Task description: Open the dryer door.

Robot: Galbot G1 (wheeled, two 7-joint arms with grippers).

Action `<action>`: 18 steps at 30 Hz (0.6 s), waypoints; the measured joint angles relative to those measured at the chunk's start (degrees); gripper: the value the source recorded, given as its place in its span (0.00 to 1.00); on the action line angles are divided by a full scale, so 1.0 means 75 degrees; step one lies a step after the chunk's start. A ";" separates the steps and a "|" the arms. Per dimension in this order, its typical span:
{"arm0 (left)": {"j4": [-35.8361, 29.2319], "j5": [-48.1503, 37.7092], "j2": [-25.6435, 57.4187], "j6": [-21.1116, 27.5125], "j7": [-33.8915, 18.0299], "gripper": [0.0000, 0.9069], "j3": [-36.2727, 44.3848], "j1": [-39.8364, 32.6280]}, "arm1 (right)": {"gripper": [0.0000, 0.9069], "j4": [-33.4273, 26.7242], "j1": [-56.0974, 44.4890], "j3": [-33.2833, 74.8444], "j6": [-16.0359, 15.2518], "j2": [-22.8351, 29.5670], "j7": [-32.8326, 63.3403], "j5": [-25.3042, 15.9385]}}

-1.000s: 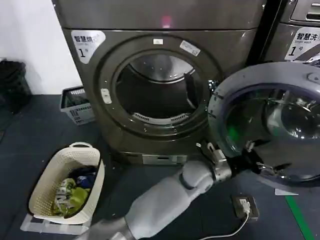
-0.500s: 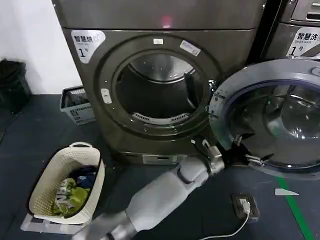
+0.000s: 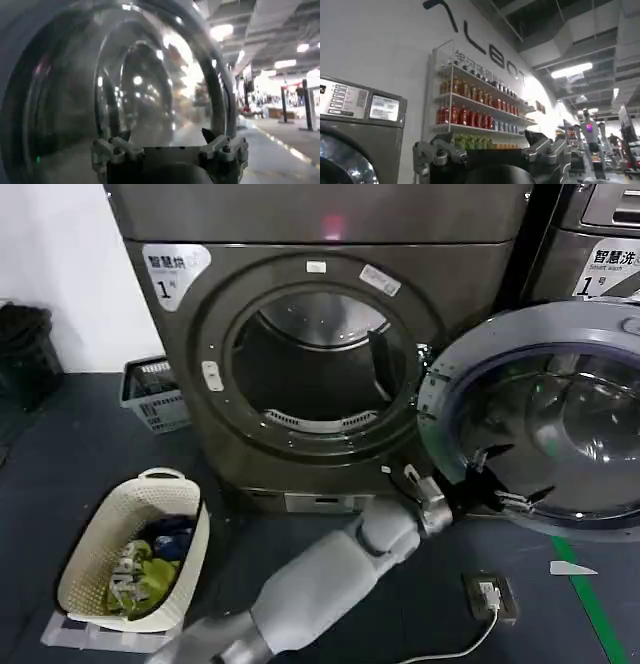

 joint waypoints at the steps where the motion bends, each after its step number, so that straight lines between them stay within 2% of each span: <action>1: -0.0033 0.0010 0.0000 -0.0160 -0.0025 1.00 0.0007 0.0032 | 1.00 0.0003 -0.0002 0.0003 -0.0002 -0.0019 0.0004 0.0003; 9: -0.0418 -0.0224 0.0333 -0.1385 -0.0222 1.00 -0.0094 0.0205 | 1.00 -0.0034 0.0059 -0.0042 -0.0003 -0.0139 0.0003 0.0007; 18: -0.0981 -0.0531 0.1094 -0.1937 -0.0231 1.00 -0.0333 0.0275 | 1.00 -0.0102 0.0158 -0.0090 -0.0003 -0.0248 -0.0008 -0.0008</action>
